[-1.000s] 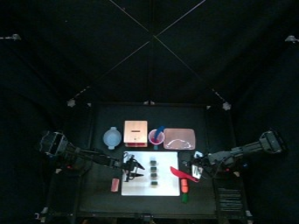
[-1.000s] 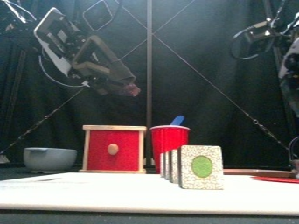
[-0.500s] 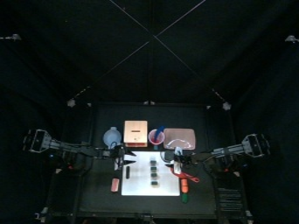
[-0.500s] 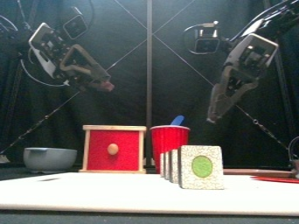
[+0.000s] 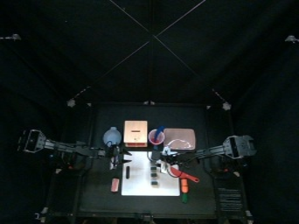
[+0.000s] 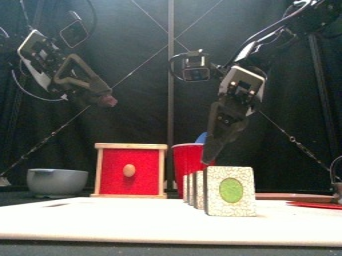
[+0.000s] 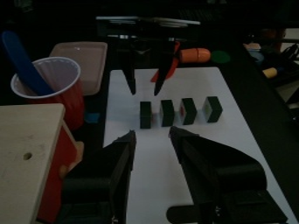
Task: Place sushi on board then cut the sushi with the knife then place the pieces on the plate
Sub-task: Place the 4 sushi pieces on the plate
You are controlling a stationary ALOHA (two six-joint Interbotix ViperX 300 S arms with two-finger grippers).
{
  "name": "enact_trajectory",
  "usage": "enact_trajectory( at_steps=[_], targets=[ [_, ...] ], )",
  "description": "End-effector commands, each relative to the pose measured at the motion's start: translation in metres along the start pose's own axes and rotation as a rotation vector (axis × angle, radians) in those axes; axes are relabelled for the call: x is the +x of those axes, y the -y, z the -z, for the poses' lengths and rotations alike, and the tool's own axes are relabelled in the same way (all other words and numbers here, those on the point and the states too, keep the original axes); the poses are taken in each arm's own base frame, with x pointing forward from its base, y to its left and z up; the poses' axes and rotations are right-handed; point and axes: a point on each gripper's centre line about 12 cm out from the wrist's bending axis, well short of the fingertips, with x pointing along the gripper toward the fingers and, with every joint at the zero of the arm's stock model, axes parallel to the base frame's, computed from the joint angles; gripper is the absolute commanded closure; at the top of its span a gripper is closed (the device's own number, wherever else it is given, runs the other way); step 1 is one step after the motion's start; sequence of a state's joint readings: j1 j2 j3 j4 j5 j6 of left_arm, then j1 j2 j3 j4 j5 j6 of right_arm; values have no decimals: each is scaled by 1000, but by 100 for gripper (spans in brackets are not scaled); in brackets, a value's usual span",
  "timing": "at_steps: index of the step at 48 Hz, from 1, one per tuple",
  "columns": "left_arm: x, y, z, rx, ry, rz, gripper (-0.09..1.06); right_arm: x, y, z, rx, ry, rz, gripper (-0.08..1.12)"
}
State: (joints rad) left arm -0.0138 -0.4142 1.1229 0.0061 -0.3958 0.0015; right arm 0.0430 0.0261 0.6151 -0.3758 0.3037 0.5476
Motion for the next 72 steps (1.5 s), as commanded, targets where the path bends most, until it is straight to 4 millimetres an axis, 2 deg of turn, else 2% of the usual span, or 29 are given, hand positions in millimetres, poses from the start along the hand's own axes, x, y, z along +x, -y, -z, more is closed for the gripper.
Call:
enact_trajectory(
  at_steps=[1, 17, 25, 30, 39, 47, 58, 65, 72],
  targets=[
    [2, -1, -3, -6, 8, -3, 20, -1, 1, -16, 8, 37, -1, 25],
    [4, -1, -1, -16, 0, -7, 20, 14, 1, -8, 0, -7, 9, 25],
    [3, -2, 0, -24, -2, -12, 20, 24, 2, -3, -10, -33, 19, 29],
    [3, -2, 2, -24, -8, -12, 20, 24, 2, -6, -11, -27, 20, 36],
    [3, -1, 3, -23, -11, -10, 20, 10, 2, -15, 7, 8, 15, 44],
    [2, -2, 4, -32, -14, -14, 20, -20, 13, -16, 46, -11, 55, 44],
    [2, -3, 4, -44, -14, -20, 20, -55, 36, -2, 130, -92, 129, 44],
    [2, -3, 4, -46, -14, -20, 20, -63, 57, 12, 227, -131, 158, 44],
    [2, -3, 5, -46, -17, -20, 20, -63, 76, 23, 294, -135, 177, 45]
  ],
)
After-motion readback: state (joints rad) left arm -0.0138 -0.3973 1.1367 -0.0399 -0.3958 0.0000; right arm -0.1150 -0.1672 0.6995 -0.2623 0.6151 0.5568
